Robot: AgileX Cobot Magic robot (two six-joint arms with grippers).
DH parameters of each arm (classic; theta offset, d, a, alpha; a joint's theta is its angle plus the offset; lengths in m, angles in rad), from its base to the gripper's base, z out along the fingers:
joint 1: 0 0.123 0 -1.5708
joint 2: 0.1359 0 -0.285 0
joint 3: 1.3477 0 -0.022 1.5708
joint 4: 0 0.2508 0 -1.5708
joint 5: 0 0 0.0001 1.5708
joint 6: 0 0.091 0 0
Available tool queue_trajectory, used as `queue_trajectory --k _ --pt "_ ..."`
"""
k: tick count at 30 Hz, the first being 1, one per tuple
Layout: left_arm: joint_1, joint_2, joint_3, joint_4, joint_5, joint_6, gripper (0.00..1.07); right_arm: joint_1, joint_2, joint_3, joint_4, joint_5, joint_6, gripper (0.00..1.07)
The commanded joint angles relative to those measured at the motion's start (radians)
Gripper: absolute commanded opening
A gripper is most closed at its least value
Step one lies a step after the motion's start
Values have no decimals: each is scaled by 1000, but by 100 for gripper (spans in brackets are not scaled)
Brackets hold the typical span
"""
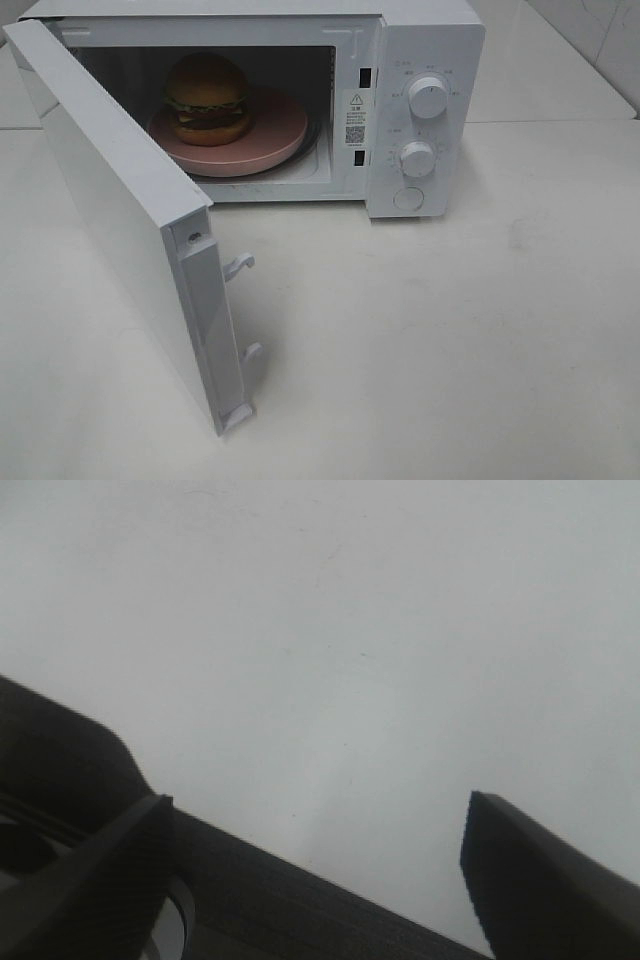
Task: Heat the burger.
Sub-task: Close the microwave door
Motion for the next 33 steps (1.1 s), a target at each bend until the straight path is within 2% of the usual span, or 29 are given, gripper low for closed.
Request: queue_trajectory --k 1,8,11,13,17,25,33 --pt "2 -15 0 -1 -13 -5 98 -99 -80 26 -4 -19 -1 76" --pt "2 -15 0 -1 -13 -5 98 -238 -240 55 7 -51 -15 76" --pt "2 -15 0 -1 -13 -5 98 -253 -261 55 9 -51 -19 76" --pt "2 -15 0 -1 -13 -5 98 -328 -348 55 40 -51 -57 76" --pt "2 -15 0 -1 -13 -5 98 -380 -440 55 50 -51 -71 76" --pt "2 -15 0 -1 -13 -5 98 -442 -575 55 51 -51 -68 76" --pt "2 -12 0 -1 -13 -5 98 -441 -573 55 48 -51 -62 75"
